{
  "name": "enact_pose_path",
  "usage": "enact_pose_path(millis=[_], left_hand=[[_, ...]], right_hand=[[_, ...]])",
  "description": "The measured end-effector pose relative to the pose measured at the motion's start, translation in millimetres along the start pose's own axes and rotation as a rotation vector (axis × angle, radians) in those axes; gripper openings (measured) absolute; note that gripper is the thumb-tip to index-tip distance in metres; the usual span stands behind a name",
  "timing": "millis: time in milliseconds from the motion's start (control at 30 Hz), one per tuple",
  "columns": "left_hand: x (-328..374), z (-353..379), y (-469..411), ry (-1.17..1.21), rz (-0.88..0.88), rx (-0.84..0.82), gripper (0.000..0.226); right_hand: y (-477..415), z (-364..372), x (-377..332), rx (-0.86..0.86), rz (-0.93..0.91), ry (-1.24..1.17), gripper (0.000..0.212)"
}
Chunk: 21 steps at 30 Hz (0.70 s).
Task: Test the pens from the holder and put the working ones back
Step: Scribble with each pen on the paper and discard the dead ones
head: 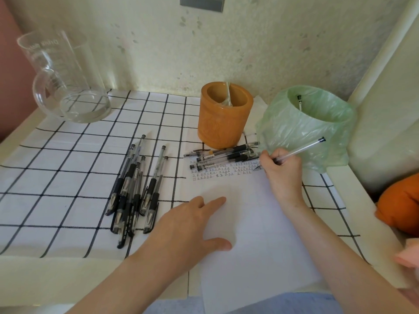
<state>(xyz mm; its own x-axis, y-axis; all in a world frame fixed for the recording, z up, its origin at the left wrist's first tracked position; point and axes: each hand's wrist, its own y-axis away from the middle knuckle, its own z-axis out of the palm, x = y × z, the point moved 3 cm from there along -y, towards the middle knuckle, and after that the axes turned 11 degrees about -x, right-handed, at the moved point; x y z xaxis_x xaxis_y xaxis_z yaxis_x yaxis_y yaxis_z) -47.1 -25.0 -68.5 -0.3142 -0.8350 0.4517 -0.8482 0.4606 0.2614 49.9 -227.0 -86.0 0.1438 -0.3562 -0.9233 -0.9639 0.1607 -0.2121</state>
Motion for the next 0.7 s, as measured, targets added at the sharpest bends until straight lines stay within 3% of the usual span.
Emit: enact_pose_path(millis=[700], left_hand=[[-0.1, -1.0, -0.9, 0.027, -0.006, -0.013, 0.08]], right_hand=[[-1.4, 2.0, 0.4, -0.018, -0.061, 0.064, 0.04]])
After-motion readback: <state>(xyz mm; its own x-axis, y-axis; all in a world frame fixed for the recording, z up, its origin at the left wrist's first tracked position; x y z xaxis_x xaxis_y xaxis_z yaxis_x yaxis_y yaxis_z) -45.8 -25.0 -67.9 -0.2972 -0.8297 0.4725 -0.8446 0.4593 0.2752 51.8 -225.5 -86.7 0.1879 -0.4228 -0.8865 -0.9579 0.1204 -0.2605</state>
